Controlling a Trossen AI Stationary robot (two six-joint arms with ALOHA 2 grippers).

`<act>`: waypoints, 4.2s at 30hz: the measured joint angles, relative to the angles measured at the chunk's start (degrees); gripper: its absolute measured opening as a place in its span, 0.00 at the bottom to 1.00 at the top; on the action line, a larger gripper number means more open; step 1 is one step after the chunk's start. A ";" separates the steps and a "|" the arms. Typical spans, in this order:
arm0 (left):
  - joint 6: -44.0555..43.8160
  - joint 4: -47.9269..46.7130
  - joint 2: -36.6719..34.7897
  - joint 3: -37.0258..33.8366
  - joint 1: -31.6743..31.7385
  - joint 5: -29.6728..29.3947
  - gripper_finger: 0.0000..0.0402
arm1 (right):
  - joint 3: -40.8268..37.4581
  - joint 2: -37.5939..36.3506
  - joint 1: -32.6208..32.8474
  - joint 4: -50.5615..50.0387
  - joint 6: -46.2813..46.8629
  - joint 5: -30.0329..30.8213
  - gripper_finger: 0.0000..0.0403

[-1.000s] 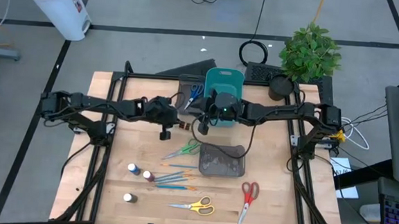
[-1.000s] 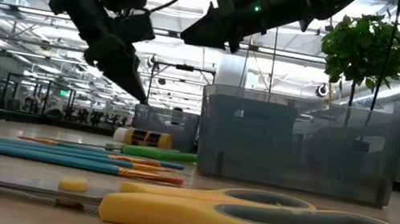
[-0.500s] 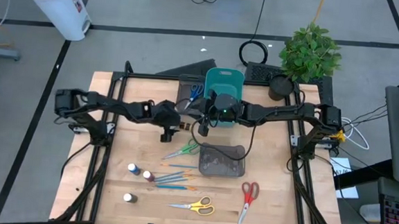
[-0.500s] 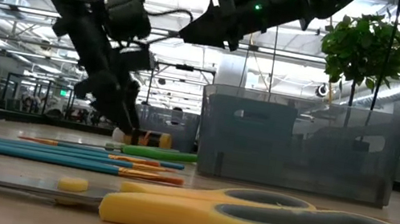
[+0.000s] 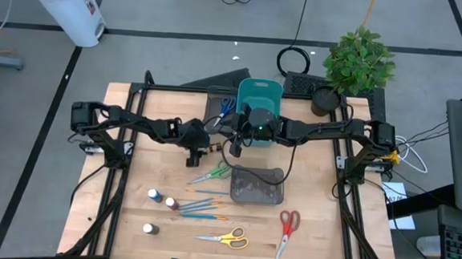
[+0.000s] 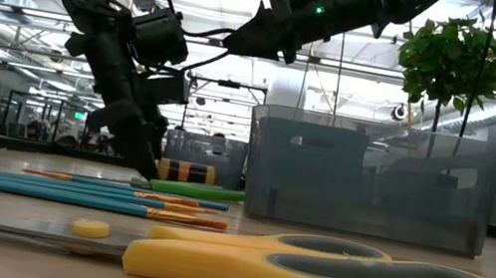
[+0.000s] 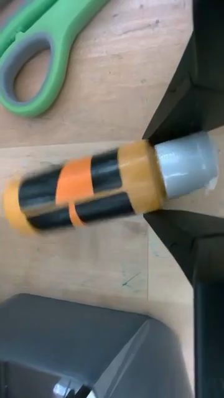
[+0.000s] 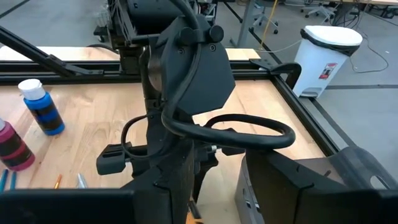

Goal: Pick & Place Paint Supplies
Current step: Put the yellow paint bottle into the green bin

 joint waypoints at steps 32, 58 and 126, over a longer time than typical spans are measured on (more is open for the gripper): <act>-6.84 -12.77 -19.15 11.54 -12.73 -6.54 0.29 | 0.02 -0.04 6.45 -8.65 1.95 0.00 0.70; -15.95 -28.95 -13.53 15.87 -14.28 -12.37 0.29 | 5.42 1.26 7.48 -14.07 -0.20 -1.29 0.69; -4.13 -2.12 -41.11 8.23 -13.76 -6.30 0.80 | -9.41 -12.14 9.03 -6.86 4.06 4.97 0.25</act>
